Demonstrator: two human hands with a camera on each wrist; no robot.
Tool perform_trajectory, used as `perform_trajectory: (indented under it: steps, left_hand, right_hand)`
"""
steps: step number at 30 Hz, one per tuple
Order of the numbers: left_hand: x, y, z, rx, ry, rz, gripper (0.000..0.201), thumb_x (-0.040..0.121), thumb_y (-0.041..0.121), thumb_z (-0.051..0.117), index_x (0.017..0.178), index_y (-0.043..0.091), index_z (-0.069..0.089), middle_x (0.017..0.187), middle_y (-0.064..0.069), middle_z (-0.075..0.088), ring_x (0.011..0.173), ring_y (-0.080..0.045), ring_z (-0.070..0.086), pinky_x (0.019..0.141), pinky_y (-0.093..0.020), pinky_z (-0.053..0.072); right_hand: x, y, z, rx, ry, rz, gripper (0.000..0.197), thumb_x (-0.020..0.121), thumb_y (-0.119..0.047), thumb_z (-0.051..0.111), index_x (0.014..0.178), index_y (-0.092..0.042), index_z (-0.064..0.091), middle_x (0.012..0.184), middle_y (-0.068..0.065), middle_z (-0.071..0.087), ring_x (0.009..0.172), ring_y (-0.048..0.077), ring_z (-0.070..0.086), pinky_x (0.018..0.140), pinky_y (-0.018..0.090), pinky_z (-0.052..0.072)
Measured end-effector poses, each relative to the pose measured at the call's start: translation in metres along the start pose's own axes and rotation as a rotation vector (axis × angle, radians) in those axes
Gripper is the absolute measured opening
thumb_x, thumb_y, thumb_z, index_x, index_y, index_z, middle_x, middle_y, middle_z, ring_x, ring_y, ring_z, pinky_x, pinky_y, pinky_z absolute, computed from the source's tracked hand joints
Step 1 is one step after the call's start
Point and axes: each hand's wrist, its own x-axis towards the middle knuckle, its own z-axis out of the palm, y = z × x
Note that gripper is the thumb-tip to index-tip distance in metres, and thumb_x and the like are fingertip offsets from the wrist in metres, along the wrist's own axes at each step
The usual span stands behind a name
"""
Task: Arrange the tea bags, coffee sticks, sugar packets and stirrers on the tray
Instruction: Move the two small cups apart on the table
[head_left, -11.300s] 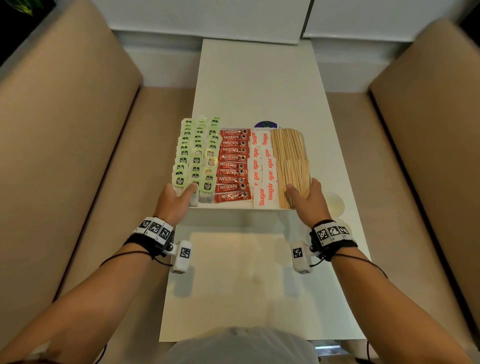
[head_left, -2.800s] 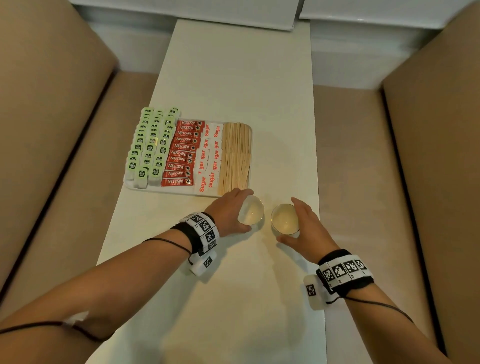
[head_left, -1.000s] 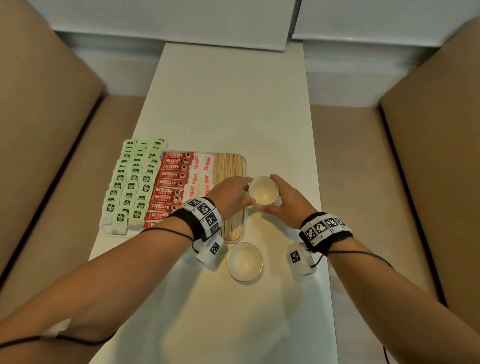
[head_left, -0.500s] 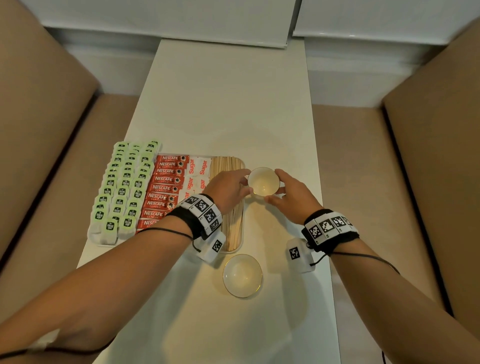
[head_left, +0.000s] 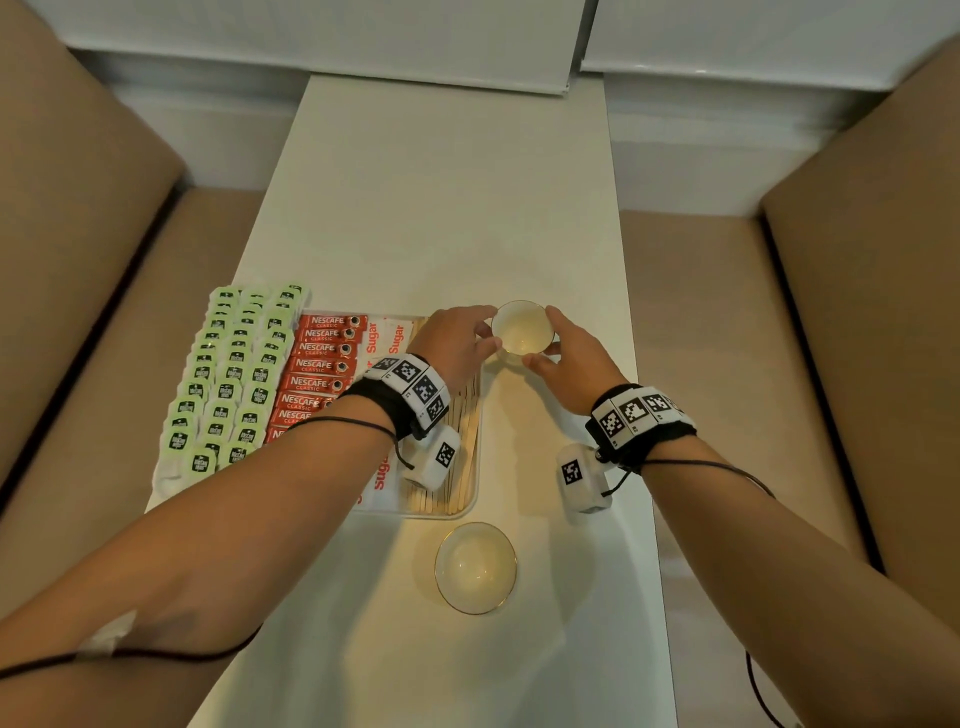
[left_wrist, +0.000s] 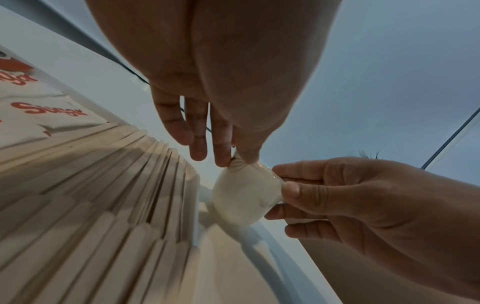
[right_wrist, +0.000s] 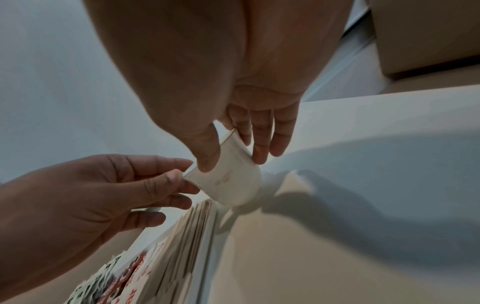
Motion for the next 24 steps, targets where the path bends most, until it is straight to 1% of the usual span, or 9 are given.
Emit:
perform_trajectory:
  steps: [3,8,11,12,14,15,17,21,24]
  left_hand:
    - [0.005,-0.001,0.002,0.001,0.001,-0.010,0.047,0.096,0.027,0.064,0.141,0.017,0.055,0.111,0.000,0.073,0.108,-0.018,0.064,0.097,-0.034,0.049]
    - [0.011,-0.005,0.004,0.012,0.005,-0.021,0.045,0.096,0.026,0.063,0.140,0.019,0.056,0.109,0.002,0.073,0.104,-0.017,0.065,0.095,-0.033,0.050]
    - [0.012,-0.005,0.004,0.016,-0.003,-0.027,0.043,0.097,0.025,0.061,0.139,0.020,0.057,0.109,0.002,0.073,0.103,-0.017,0.066,0.094,-0.032,0.050]
    - [0.011,-0.004,0.002,0.021,-0.004,-0.022,0.043,0.097,0.024,0.061,0.140,0.020,0.056,0.109,0.002,0.073,0.103,-0.017,0.066,0.093,-0.031,0.050]
    - [0.007,-0.002,-0.001,0.034,-0.006,-0.028,0.046,0.098,0.024,0.059,0.143,0.019,0.053,0.113,0.002,0.071,0.104,-0.017,0.065,0.092,-0.030,0.050]
    - [0.003,-0.002,-0.003,0.037,-0.005,-0.040,0.047,0.098,0.025,0.058,0.144,0.018,0.050,0.114,0.002,0.070,0.103,-0.017,0.063,0.090,-0.029,0.049]
    - [-0.006,-0.003,-0.009,0.043,-0.002,-0.047,0.047,0.099,0.028,0.056,0.144,0.016,0.049,0.113,0.004,0.068,0.100,-0.015,0.061,0.087,-0.026,0.046]
    - [-0.041,-0.005,-0.021,0.011,-0.028,-0.034,0.043,0.098,0.035,0.058,0.139,0.023,0.053,0.109,0.010,0.063,0.097,-0.008,0.059,0.080,-0.023,0.045]
    - [-0.081,-0.010,-0.027,-0.042,-0.095,-0.013,0.045,0.097,0.041,0.059,0.139,0.026,0.053,0.108,0.015,0.060,0.100,-0.004,0.058,0.083,-0.024,0.049]
  right_hand:
    - [0.003,0.000,-0.002,-0.003,-0.004,0.008,0.047,0.097,-0.019,0.065,0.140,-0.022,0.044,0.117,-0.007,0.059,0.106,0.012,0.058,0.089,0.029,0.042]
    - [0.007,-0.001,-0.004,-0.016,-0.003,0.014,0.048,0.097,-0.019,0.065,0.140,-0.021,0.043,0.119,-0.004,0.060,0.105,0.012,0.058,0.087,0.027,0.040]
    - [0.008,0.001,-0.003,-0.013,-0.007,0.026,0.052,0.097,-0.021,0.065,0.143,-0.021,0.041,0.126,-0.003,0.059,0.114,0.016,0.060,0.090,0.030,0.041]
    - [0.008,0.002,-0.003,-0.011,-0.010,0.035,0.057,0.097,-0.023,0.066,0.146,-0.022,0.038,0.133,-0.001,0.058,0.121,0.020,0.059,0.094,0.032,0.043]
    - [0.006,0.003,-0.004,-0.026,-0.007,0.073,0.076,0.096,-0.029,0.068,0.157,-0.022,0.022,0.152,0.004,0.046,0.134,0.026,0.052,0.108,0.042,0.042]
    - [0.004,0.003,-0.006,-0.037,-0.003,0.093,0.085,0.095,-0.030,0.068,0.160,-0.022,0.013,0.158,0.006,0.040,0.137,0.027,0.049,0.113,0.045,0.040]
    - [-0.002,0.002,-0.009,-0.043,0.015,0.104,0.093,0.094,-0.031,0.070,0.161,-0.023,0.005,0.163,0.006,0.031,0.142,0.027,0.043,0.116,0.048,0.036]
    - [-0.033,-0.007,-0.013,-0.041,0.053,0.050,0.093,0.094,-0.033,0.070,0.161,-0.022,0.007,0.165,0.002,0.025,0.146,0.021,0.037,0.119,0.046,0.035]
    - [-0.071,-0.017,-0.012,-0.037,0.012,-0.007,0.084,0.096,-0.033,0.067,0.160,-0.022,0.013,0.162,-0.003,0.029,0.138,0.015,0.043,0.113,0.036,0.039]
